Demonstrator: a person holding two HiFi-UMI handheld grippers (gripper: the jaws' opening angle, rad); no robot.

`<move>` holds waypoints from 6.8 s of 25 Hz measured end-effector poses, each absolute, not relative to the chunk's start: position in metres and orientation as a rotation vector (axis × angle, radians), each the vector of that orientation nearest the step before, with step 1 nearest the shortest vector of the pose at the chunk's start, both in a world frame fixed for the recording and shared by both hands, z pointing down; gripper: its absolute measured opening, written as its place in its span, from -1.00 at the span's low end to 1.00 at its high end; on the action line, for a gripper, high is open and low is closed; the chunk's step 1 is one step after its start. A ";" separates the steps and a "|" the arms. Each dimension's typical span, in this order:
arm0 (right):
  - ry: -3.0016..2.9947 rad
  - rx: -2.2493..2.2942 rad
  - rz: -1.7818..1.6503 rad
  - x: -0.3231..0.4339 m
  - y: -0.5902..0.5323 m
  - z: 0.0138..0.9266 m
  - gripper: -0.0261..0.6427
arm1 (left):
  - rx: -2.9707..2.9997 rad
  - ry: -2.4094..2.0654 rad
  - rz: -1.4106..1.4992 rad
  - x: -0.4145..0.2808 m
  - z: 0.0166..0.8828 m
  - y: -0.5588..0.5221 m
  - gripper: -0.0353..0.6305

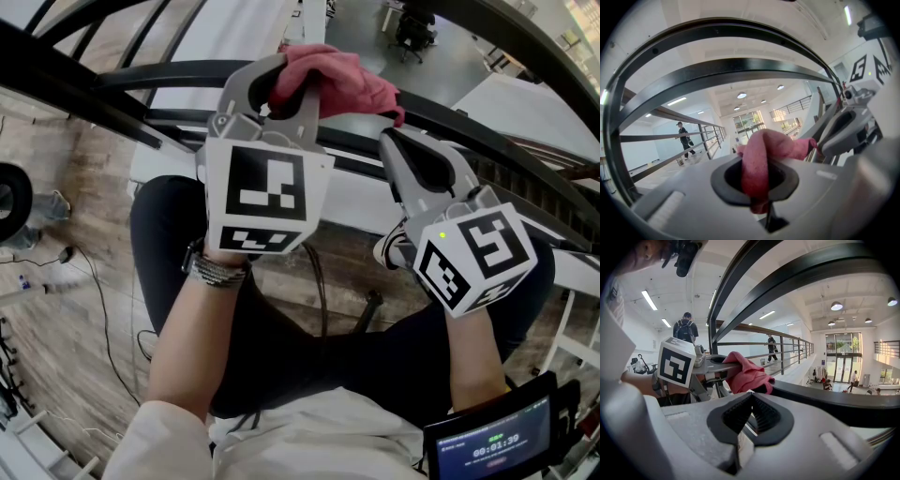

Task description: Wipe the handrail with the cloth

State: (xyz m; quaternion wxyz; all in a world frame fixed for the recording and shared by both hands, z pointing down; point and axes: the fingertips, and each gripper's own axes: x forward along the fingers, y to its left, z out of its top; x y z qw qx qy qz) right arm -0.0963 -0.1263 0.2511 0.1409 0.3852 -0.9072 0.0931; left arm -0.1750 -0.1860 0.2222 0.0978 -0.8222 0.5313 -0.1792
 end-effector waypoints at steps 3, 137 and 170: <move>-2.619 1.112 0.269 -0.096 -0.126 0.251 -0.92 | -2.435 1.574 -0.532 -0.175 0.222 -0.186 -0.81; -2.594 1.185 0.289 -0.064 -0.129 0.260 -0.92 | -2.444 1.413 -0.597 -0.126 0.224 -0.179 -0.81; -2.582 1.222 0.298 -0.048 -0.132 0.261 -0.92 | -2.425 1.325 -0.622 -0.100 0.221 -0.176 -0.81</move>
